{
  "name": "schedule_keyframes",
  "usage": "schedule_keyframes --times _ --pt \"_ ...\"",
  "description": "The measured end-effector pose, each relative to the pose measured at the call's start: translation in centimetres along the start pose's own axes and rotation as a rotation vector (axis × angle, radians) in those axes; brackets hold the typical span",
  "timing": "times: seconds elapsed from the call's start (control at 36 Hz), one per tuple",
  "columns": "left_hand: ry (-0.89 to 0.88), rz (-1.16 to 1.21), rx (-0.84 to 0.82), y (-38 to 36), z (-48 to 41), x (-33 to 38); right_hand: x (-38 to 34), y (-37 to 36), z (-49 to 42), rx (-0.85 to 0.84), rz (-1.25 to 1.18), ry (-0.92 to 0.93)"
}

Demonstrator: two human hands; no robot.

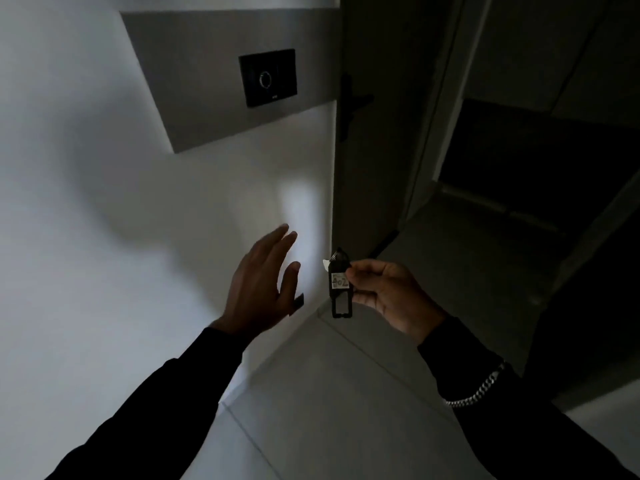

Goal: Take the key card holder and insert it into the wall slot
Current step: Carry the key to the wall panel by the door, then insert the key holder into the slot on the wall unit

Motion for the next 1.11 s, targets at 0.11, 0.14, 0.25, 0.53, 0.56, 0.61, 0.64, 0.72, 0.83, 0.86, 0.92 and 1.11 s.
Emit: schedule_keyframes --times 0.11,0.14,0.25,0.53,0.56,0.61,0.64,0.72,0.83,0.86,0.92,1.11 --pt "-0.003 -0.101 0.036 -1.5 -4.3 -1.9 -2.1 2.4 -5.6 -0.079 0.051 0.027" --pt "-0.006 -0.121 0.055 -1.8 -5.3 -2.5 -2.6 2.8 -7.0 -0.09 0.069 0.035" --pt "-0.015 -0.2 0.127 -3.1 -9.4 -5.4 -4.6 4.3 -12.8 -0.127 0.098 0.069" --pt "-0.068 -0.482 0.298 -1.7 -23.0 -9.4 -13.3 6.2 -24.6 -0.269 0.194 0.204" --pt "-0.078 -0.513 0.324 -1.2 -24.3 -9.5 -14.3 6.3 -25.6 -0.298 0.203 0.228" --pt "-0.087 -0.573 0.366 -0.2 -26.5 -9.9 -16.2 6.2 -27.7 -0.369 0.238 0.273" --pt "-0.09 -0.606 0.385 0.3 -27.5 -10.0 -17.0 6.1 -28.7 -0.406 0.264 0.294" --pt "-0.099 -0.721 0.426 1.6 -29.9 -10.4 -19.1 5.7 -31.7 -0.49 0.347 0.369" --pt "-0.076 -0.863 0.451 3.2 -32.4 -10.6 -21.9 4.8 -34.8 -0.561 0.4 0.485" --pt "-0.071 -0.875 0.444 3.6 -32.9 -10.7 -22.7 4.5 -35.4 -0.584 0.397 0.51" --pt "-0.072 -0.91 0.405 4.1 -34.0 -11.1 -24.2 4.0 -36.5 -0.616 0.379 0.566" --pt "-0.051 -1.158 0.299 5.7 -36.1 -13.7 -28.8 2.2 -40.4 -0.649 0.325 0.786"
Point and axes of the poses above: each hand's wrist, its own z-axis away from the middle knuckle, its own y-axis out of the back of the hand, x = y × z, the point moved 4 cm from there along -z, towards the middle knuckle, and after that the axes turned 11 degrees about z, right-handed, at the moved point
